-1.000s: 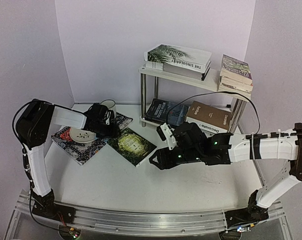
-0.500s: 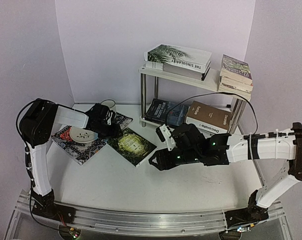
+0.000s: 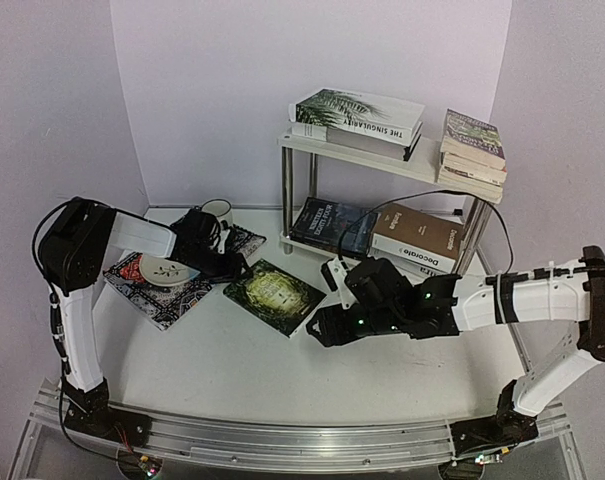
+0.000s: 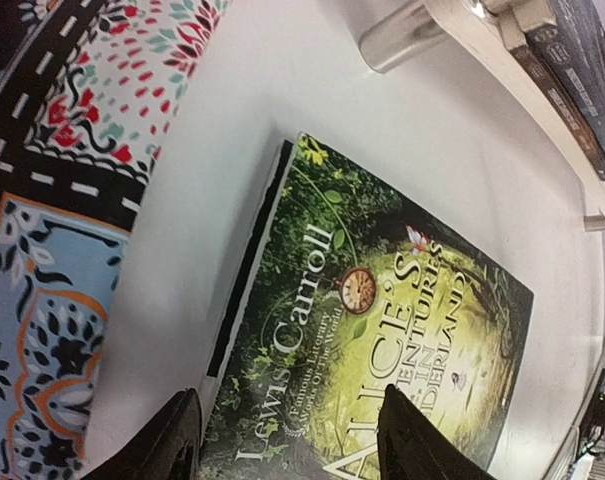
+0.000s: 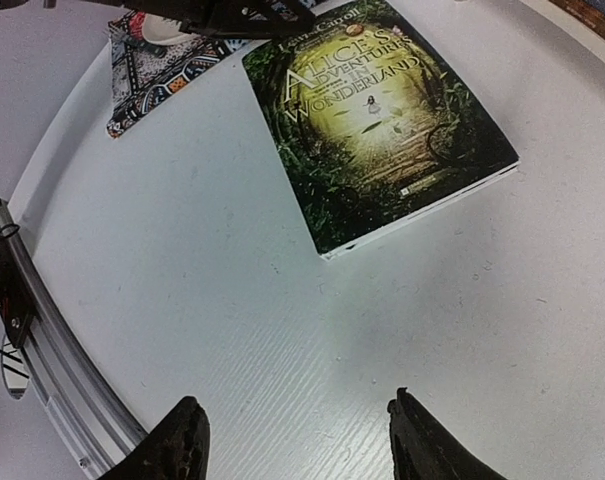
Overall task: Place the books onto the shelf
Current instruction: Adjust the book at the center of the board.
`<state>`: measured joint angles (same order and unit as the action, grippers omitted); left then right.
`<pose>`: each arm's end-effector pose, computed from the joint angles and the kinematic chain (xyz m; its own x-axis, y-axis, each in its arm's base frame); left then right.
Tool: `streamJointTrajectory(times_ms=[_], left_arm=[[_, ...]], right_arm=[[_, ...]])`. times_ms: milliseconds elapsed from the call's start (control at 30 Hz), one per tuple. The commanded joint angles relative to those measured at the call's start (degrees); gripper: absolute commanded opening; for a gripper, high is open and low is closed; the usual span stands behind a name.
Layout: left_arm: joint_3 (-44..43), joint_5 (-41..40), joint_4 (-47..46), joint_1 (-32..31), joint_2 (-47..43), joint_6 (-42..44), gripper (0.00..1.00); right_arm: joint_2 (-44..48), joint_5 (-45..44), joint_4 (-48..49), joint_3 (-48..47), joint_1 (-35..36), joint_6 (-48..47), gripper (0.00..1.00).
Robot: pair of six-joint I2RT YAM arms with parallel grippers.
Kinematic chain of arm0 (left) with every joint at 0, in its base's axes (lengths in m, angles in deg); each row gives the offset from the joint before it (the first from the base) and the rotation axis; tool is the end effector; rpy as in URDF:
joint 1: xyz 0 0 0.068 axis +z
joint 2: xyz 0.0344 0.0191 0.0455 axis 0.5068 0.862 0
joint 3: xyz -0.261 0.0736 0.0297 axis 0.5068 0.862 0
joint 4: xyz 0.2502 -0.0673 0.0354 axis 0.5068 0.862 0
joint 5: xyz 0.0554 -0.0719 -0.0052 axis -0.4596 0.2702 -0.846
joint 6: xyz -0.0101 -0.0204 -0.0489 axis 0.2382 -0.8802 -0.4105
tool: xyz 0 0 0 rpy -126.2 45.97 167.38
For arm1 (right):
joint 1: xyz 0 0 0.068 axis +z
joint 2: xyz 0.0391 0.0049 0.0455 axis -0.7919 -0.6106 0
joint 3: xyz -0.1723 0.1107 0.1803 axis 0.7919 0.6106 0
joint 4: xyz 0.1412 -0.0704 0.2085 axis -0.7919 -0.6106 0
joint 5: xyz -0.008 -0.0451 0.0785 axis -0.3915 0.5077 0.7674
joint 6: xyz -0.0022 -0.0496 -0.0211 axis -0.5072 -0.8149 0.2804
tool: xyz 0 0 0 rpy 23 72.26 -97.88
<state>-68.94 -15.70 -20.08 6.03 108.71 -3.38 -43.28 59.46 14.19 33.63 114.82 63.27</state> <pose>0.3697 -0.1838 0.1359 -0.8774 0.0645 -0.4755 0.3330 0.7953 -0.5066 0.1594 0.2996 0.2434 -0.6183 0.0034 -0.7859 -0.6096 0.6291 0.4823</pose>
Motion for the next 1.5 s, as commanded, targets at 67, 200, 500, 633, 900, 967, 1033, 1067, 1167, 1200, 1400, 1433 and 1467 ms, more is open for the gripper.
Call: streamJointTrajectory(times_ms=[67,200,500,633,900,967,1033,1067,1167,1200,1400,1433,1467], left_arm=[[4.3,9.0,-0.7,-0.6,-5.2,-1.5,0.61],[7.5,10.8,-1.6,-1.5,-7.4,-2.6,0.61],[13.1,8.3,-2.1,-2.8,-13.2,-5.7,0.61],[15.5,3.0,-2.1,-2.8,-16.2,-8.2,0.62],[17.7,3.0,-2.4,-2.9,-16.3,-10.7,0.64],[17.8,3.3,-2.7,-3.1,-16.2,-11.0,0.63],[17.9,3.7,-3.1,-3.2,-16.2,-11.3,0.64],[18.0,3.9,-3.2,-3.3,-16.0,-11.5,0.63],[18.0,4.5,-3.7,-3.7,-15.1,-12.0,0.63],[18.0,4.6,-3.9,-3.8,-14.7,-12.1,0.64],[18.4,5.3,-5.5,-4.3,-13.3,-12.9,0.63],[18.4,5.3,-5.7,-4.3,-13.1,-13.0,0.63],[18.5,5.4,-5.8,-4.4,-13.0,-13.1,0.63]], right_arm=[[0.9,-9.8,-3.1,1.8,0.3,5.0,0.69],[0.9,-13.1,-3.3,3.2,0.3,8.7,0.83],[-5.8,-9.2,-3.2,0.0,-0.9,12.6,0.90],[-9.3,-5.9,-2.6,-1.9,-2.7,13.9,0.89],[-13.1,3.5,4.6,-1.1,-8.4,16.2,0.87],[-14.1,4.3,5.6,-1.5,-8.8,16.5,0.86],[-15.1,5.5,5.9,-2.2,-8.9,16.7,0.85],[-15.5,5.7,6.1,-2.4,-8.9,16.9,0.85],[-16.9,6.2,6.8,-2.8,-9.1,17.8,0.84],[-17.3,6.4,7.1,-2.8,-9.2,18.0,0.84],[-19.4,7.1,9.0,-3.3,-9.3,18.5,0.82],[-19.7,7.1,9.0,-3.4,-9.3,18.5,0.82],[-19.9,7.2,9.1,-3.5,-9.4,18.6,0.82]])
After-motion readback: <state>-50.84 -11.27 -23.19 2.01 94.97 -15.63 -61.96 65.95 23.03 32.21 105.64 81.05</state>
